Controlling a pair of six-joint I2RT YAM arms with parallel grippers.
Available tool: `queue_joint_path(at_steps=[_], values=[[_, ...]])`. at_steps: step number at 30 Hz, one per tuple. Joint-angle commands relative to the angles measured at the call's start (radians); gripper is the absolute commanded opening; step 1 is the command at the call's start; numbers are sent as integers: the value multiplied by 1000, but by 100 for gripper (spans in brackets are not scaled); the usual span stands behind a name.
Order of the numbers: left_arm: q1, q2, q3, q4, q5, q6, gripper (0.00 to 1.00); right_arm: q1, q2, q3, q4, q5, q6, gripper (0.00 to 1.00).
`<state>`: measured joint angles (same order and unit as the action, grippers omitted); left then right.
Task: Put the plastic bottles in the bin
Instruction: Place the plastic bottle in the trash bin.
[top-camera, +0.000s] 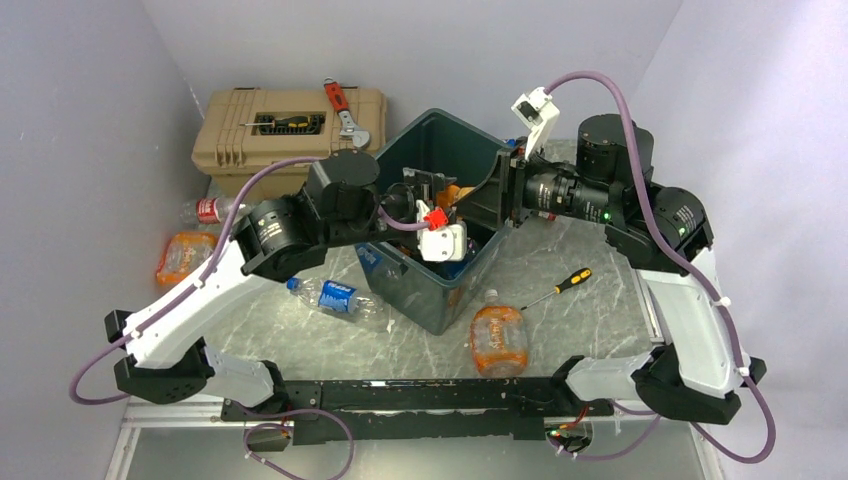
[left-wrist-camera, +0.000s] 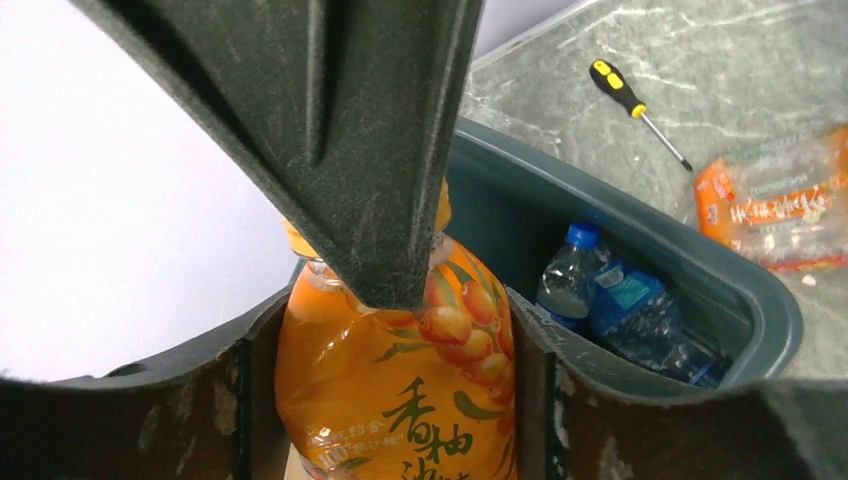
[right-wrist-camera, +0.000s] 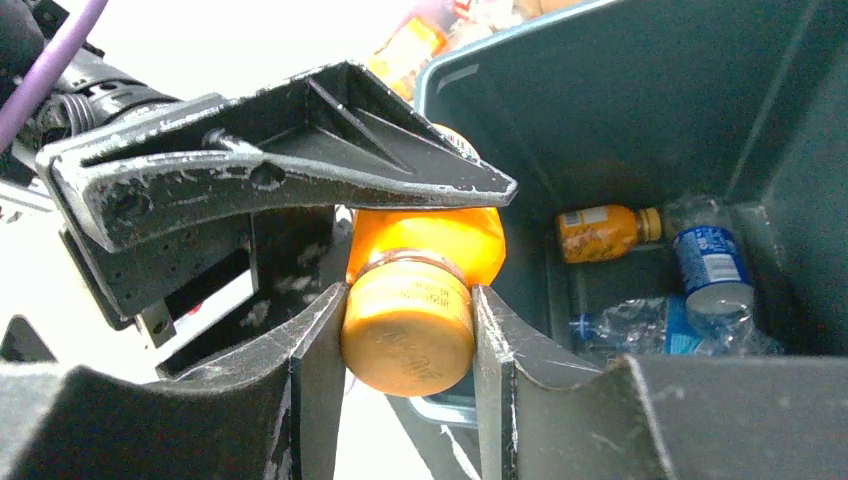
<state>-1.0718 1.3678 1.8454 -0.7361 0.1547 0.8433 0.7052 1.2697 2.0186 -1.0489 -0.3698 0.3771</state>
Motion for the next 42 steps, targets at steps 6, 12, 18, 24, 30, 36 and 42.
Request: queue_joint_path(at_steps=[6, 12, 18, 24, 30, 36, 42], values=[[-13, -70, -133, 303, -98, -18, 26, 20, -203, -134, 245, 120, 66, 97], [-7, -131, -277, 598, -253, -102, 9, 19, -603, -593, 549, 497, 82, 100], [188, -97, -214, 603, -223, -564, 8, 19, -1017, -984, 678, 769, 106, 100], [334, 62, -83, 436, -78, -882, 5, 19, -1125, -1136, 568, 879, 156, 100], [423, 205, -38, 511, 140, -1046, 7, 19, -1210, -1250, 539, 946, 228, 100], [424, 331, -3, 620, 205, -1110, 10, 19, -1316, -1336, 506, 985, 333, 100], [424, 380, -47, 723, 268, -1121, 48, 19, -1398, -1365, 426, 1020, 375, 100]])
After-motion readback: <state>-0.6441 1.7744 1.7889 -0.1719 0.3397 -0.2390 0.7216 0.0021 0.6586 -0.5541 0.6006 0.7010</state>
